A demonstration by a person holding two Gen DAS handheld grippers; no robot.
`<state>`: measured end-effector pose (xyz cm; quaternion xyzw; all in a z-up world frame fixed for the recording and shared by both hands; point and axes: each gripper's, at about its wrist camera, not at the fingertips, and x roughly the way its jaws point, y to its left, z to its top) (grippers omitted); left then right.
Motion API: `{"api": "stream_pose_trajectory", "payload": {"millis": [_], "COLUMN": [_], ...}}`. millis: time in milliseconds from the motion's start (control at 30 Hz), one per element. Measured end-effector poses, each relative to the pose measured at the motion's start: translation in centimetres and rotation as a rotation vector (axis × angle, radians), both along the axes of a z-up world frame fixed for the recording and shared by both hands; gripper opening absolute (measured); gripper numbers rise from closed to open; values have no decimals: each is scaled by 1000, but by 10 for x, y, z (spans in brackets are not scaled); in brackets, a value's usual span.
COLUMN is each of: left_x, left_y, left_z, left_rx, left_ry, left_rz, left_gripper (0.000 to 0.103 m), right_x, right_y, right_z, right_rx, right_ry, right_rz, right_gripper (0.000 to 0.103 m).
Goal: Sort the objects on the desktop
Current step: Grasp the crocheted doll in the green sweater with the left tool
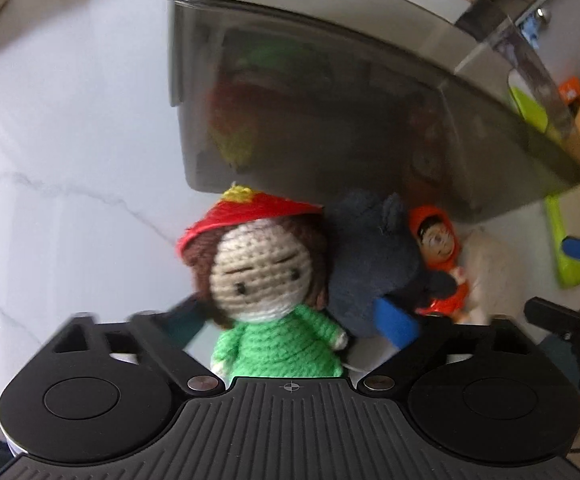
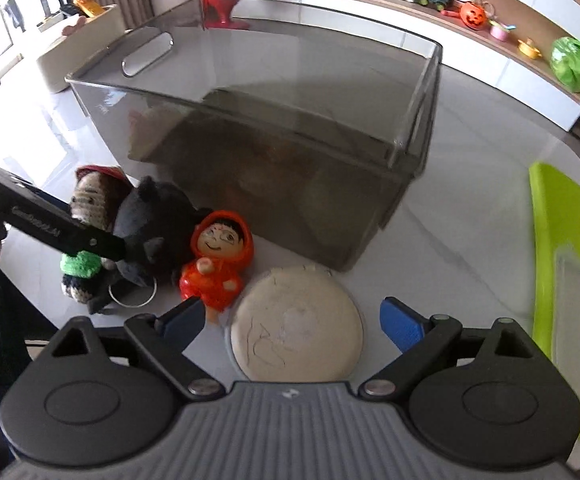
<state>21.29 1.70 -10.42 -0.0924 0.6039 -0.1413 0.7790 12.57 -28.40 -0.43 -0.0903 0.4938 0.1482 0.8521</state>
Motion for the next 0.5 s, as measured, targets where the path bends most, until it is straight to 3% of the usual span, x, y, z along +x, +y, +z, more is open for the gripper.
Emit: {"api": "stream_pose_trajectory", "payload": {"millis": [33, 67, 300, 367, 500], "left_x": [1, 1, -16, -23, -38], "left_y": [4, 8, 29, 33, 37], "left_z": [2, 4, 18, 39, 101], "left_rx": [8, 37, 20, -10, -23], "left_ry": [12, 11, 47, 19, -115], "left_rz": [13, 16, 36, 25, 17], "left_gripper": [70, 46, 44, 44, 44], "right_x": [4, 8, 24, 23, 19], "right_y": [-1, -3, -26, -30, -43], "right_z": [1, 2, -8, -12, -14], "right_rx": [15, 34, 269, 312, 321], "right_ry": [-3, -7, 34, 61, 52], "right_rz": [0, -1, -15, -14, -19], "right_gripper": [95, 95, 96, 96, 97]}}
